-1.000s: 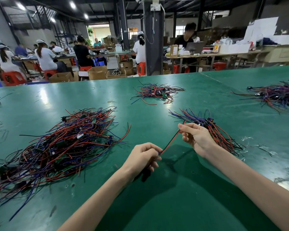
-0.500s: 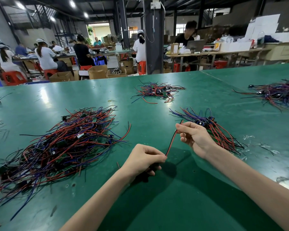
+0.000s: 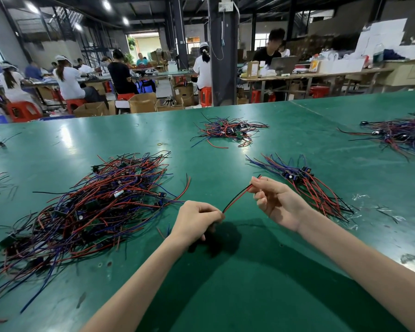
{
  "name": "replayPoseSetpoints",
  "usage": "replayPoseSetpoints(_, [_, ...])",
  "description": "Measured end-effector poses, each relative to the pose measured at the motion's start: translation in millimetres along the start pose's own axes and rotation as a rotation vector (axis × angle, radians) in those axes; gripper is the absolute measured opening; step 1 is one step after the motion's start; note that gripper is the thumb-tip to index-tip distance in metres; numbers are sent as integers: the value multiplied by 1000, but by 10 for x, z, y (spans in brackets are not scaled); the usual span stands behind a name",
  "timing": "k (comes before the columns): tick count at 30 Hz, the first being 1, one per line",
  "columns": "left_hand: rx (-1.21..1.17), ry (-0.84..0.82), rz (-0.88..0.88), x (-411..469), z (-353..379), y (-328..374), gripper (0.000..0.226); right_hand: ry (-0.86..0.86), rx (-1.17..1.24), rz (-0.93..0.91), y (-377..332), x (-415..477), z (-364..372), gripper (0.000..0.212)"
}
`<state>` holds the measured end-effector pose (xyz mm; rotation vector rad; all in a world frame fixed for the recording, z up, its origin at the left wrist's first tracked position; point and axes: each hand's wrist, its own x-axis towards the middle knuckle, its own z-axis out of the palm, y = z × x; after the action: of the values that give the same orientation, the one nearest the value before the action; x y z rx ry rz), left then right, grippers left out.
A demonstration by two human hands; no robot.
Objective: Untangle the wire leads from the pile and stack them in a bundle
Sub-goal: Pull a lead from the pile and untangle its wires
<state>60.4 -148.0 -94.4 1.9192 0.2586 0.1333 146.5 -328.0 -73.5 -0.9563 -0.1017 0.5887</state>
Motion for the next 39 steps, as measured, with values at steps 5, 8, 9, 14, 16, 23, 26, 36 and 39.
replayPoseSetpoints(5, [-169,-139,3,-47,35,16,17,181,-169,-170,-19,73,-131,22])
replayPoseSetpoints(8, [-227,-195,83,-74,70,40,16,204,-370,-277,55,127,-190,23])
replayPoseSetpoints(9, [-231,-191,99,-79,82,44,15,206,-433,-302,87,147,-200,23])
replayPoseSetpoints(14, [-212,-127,176,-95,110,42,12,192,-621,-345,204,261,-237,22])
replayPoseSetpoints(16, [-203,-117,230,-91,111,40,12,165,-630,-339,208,297,-247,21])
replayPoseSetpoints(23, [-200,-266,284,-110,172,35,15,111,-668,-317,233,370,-269,16])
replayPoseSetpoints(26, [-169,-258,272,-98,196,26,17,131,-666,-333,240,405,-274,17])
replayPoseSetpoints(36, [-150,-165,183,3,138,-60,11,117,-677,-355,249,418,-276,17])
replayPoseSetpoints(39, [-170,-164,159,8,141,-76,10,115,-666,-357,254,417,-281,16])
